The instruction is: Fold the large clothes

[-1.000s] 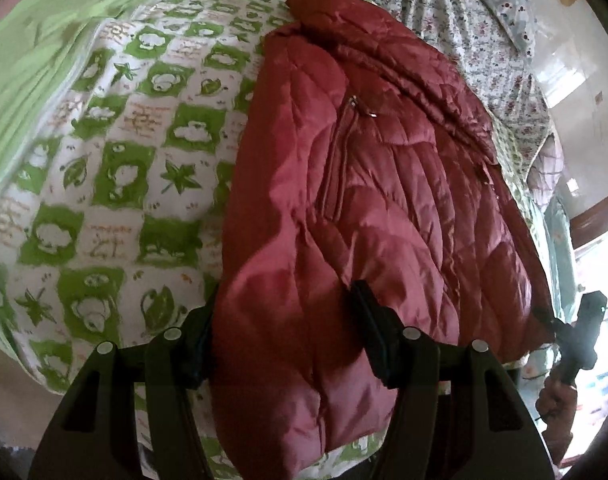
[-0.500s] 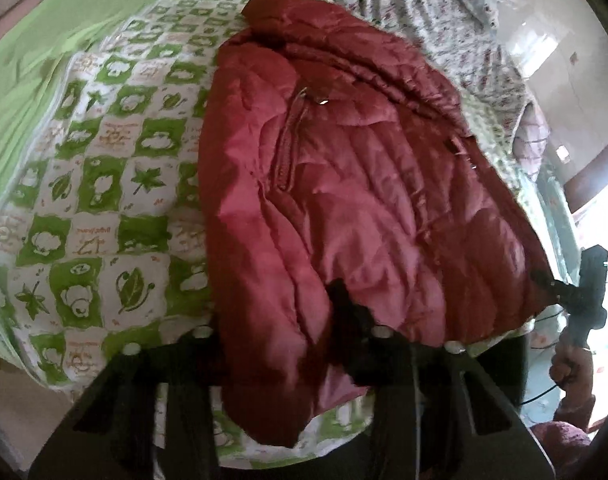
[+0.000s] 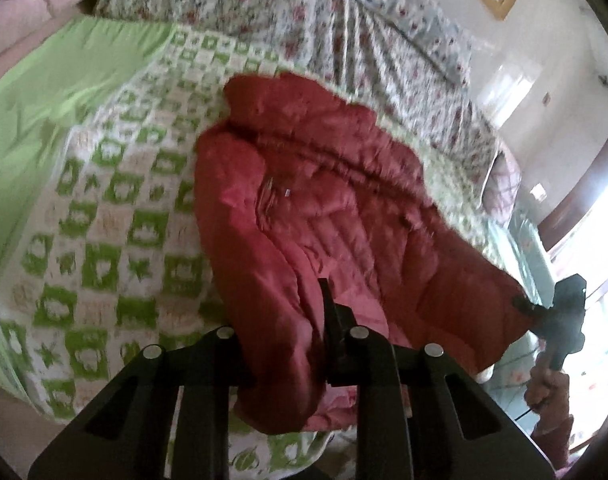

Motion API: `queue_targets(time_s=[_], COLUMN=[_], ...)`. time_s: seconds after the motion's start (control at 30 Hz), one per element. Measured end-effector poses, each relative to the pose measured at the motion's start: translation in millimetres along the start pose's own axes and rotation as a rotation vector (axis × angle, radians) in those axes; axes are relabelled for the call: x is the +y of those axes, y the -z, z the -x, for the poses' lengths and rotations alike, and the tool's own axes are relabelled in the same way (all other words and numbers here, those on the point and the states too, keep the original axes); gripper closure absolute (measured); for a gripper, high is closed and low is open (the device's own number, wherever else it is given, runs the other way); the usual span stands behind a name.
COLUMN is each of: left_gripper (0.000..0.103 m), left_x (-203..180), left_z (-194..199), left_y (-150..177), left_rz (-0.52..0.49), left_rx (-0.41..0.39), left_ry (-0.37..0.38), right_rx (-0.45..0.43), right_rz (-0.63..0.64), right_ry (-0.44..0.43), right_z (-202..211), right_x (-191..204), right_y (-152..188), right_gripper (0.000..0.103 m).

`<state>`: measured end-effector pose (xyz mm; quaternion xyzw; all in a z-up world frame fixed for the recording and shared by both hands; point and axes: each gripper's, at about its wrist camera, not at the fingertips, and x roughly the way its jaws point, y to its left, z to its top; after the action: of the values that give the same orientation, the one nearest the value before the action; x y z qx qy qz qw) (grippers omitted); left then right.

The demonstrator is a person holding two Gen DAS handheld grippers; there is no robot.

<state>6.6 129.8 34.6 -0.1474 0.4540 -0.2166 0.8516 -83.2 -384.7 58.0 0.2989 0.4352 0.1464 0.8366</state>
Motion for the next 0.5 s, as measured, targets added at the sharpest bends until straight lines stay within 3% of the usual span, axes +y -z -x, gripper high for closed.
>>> queue_targets(time_s=[0.3,0.5], left_gripper=[0.085,0.085], left_x=[-12.5,-16.7], left_z=[6.0,-1.2], left_y=[-46.9,-80.8], left_rz=[-0.034,-0.045], left_rx=[-0.101,-0.141], left_ry=[0.009,-0.005], right_rx=[-0.112,-0.159], right_rz=[0.046,0.112], right_ry=[-0.026,0.025], right_z=[3.1,-6.8], right_x=[10.4,19.5], right_y=[-48.3,-85.9], right_gripper=[0.076,0.077])
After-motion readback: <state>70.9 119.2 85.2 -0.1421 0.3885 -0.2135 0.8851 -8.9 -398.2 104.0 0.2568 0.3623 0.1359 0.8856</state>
